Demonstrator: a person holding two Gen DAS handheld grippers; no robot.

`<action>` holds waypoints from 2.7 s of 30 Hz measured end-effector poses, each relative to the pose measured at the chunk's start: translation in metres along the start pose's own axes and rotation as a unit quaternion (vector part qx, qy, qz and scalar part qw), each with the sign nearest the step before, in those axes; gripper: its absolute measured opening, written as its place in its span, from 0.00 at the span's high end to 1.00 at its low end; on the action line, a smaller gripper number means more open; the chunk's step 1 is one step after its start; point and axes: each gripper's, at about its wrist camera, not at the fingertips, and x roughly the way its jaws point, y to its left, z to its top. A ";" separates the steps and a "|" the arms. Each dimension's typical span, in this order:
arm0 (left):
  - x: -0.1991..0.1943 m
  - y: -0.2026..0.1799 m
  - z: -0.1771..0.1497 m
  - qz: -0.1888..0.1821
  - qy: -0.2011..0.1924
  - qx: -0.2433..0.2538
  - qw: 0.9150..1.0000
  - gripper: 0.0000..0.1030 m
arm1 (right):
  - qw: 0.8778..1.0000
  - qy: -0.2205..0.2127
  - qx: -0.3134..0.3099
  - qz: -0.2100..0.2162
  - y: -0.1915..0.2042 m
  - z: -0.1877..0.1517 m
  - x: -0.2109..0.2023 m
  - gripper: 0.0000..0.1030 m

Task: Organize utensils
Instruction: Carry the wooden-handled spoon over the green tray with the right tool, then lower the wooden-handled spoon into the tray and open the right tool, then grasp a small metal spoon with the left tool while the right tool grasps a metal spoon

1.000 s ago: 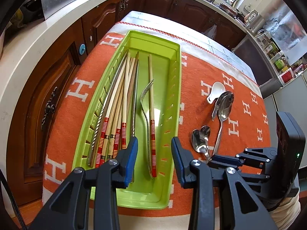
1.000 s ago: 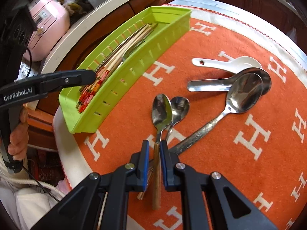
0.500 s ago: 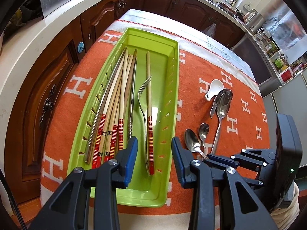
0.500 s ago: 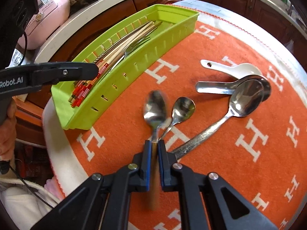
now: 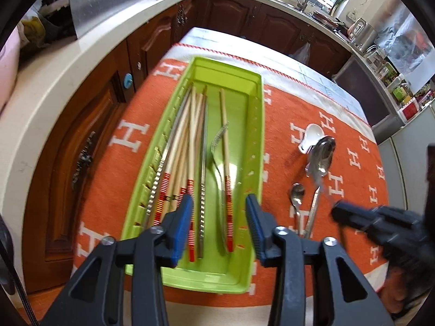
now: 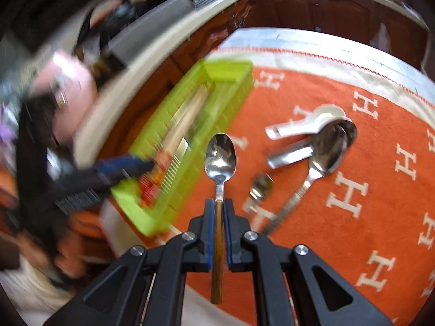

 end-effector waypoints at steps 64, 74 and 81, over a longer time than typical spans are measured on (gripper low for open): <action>0.057 -0.123 0.062 -0.103 0.046 0.105 0.988 0.55 | 0.979 -0.090 0.182 -0.030 -0.130 -0.011 -0.013 0.91; 0.097 -0.127 0.083 -0.108 0.087 0.081 0.987 0.64 | 0.981 -0.091 0.168 -0.041 -0.147 0.009 0.017 0.91; 0.099 -0.125 0.082 -0.110 0.088 0.077 0.987 0.64 | 0.980 -0.094 0.174 -0.038 -0.152 0.010 0.030 0.90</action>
